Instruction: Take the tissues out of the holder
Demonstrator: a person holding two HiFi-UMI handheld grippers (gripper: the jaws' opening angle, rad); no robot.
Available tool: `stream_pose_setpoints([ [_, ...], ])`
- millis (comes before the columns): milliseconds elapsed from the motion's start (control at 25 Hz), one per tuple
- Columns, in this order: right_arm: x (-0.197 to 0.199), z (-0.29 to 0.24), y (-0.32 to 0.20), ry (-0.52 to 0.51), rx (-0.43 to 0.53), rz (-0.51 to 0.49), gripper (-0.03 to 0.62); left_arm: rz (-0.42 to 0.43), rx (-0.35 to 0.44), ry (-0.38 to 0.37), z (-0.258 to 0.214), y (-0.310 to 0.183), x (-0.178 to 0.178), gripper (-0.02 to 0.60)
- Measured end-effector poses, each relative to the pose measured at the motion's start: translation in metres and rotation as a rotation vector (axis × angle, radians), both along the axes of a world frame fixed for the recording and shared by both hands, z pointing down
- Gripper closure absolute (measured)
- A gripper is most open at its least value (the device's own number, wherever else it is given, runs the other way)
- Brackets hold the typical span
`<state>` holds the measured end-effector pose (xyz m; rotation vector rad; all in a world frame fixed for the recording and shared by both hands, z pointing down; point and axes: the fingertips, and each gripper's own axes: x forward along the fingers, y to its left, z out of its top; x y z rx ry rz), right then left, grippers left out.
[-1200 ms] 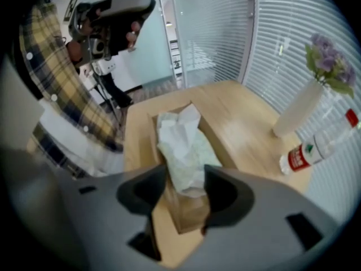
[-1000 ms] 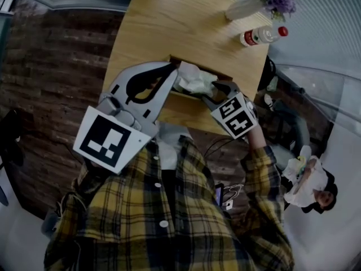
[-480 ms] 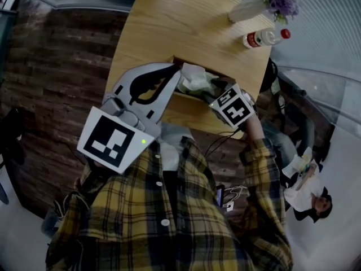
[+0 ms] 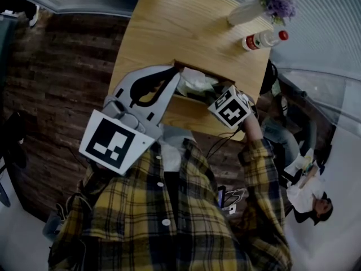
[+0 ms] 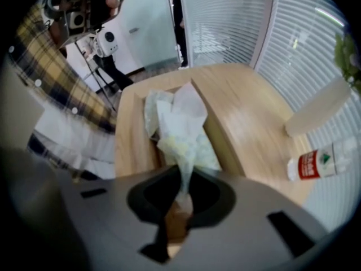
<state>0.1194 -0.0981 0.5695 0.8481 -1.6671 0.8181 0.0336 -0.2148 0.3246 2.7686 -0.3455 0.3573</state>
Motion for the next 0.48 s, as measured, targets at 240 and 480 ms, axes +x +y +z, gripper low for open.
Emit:
stream_pose_setpoints([
  [240,-0.0045,0.0011,0.0013,-0.003,0.002,-0.008,0.576,0.002,0.007,0.007,-0.002,-0.0006,-0.001,0.572],
  [480,-0.0059,-0.0025,0.0017,-0.006,0.018,-0.01,0.579,0.004,0.01,0.011,-0.0041,0.0012,-0.0013,0.572],
])
